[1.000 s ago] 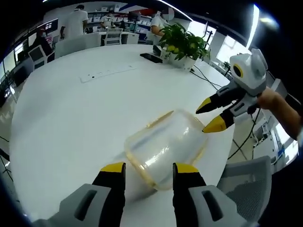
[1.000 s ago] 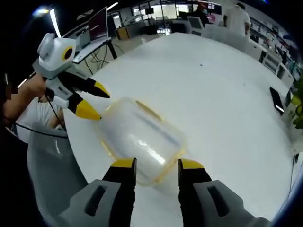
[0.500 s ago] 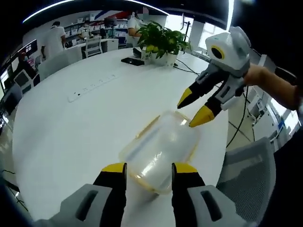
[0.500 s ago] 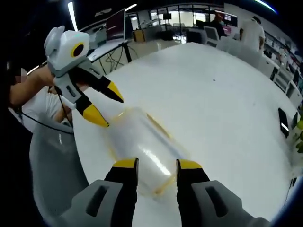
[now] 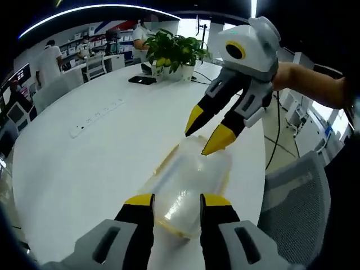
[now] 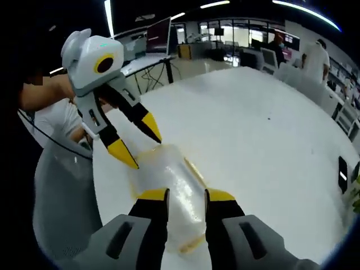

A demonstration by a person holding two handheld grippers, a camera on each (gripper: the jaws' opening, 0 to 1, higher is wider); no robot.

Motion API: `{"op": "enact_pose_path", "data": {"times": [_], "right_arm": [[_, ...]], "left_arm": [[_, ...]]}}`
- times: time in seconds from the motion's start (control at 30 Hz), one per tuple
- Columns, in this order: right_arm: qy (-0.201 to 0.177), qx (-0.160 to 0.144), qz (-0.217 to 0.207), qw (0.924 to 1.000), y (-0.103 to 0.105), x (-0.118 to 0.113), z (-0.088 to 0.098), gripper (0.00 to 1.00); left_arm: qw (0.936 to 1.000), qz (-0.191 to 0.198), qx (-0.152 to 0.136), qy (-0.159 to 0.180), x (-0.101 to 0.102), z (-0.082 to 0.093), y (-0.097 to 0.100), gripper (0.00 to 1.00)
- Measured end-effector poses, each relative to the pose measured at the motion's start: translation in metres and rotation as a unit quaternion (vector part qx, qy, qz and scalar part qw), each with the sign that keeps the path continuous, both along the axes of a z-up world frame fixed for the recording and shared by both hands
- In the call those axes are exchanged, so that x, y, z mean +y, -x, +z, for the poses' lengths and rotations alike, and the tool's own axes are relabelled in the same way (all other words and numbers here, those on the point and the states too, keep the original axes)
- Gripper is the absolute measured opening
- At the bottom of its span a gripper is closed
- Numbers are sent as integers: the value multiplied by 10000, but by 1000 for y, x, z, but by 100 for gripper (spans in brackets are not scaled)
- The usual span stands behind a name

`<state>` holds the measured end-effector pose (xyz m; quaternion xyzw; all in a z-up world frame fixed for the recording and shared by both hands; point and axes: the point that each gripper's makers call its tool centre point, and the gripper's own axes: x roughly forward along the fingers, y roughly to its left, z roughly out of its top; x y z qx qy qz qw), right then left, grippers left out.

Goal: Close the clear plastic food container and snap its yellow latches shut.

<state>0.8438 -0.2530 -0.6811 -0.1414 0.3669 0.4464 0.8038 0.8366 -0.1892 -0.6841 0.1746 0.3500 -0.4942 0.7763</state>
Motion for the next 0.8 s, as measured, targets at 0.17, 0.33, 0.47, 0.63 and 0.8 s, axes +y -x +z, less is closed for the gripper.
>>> {"op": "enact_pose_path", "data": {"times": [0.17,0.33,0.47,0.63,0.8], "right_arm": [[75,-50,208,9997,-1,7,-3,19],[91,-61,354,9993,-1,14,-5,17],[111,-37,409,9991,-3,18,-7,16],[180,21,483,9987,-4,19,-13,16],[212,16,570,9981,-8,20,-14,18]], "left_arm": [[9999,-164,-32,2,-3,0,2,23],[9995,-305,-39,11,-10,-1,5,22],[9993,-370,-19,19,-16,-2,6,22],[9986,-526,-3,-4,-25,-5,9,22],[9974,-717,41,-3,-34,-10,14,22]]}}
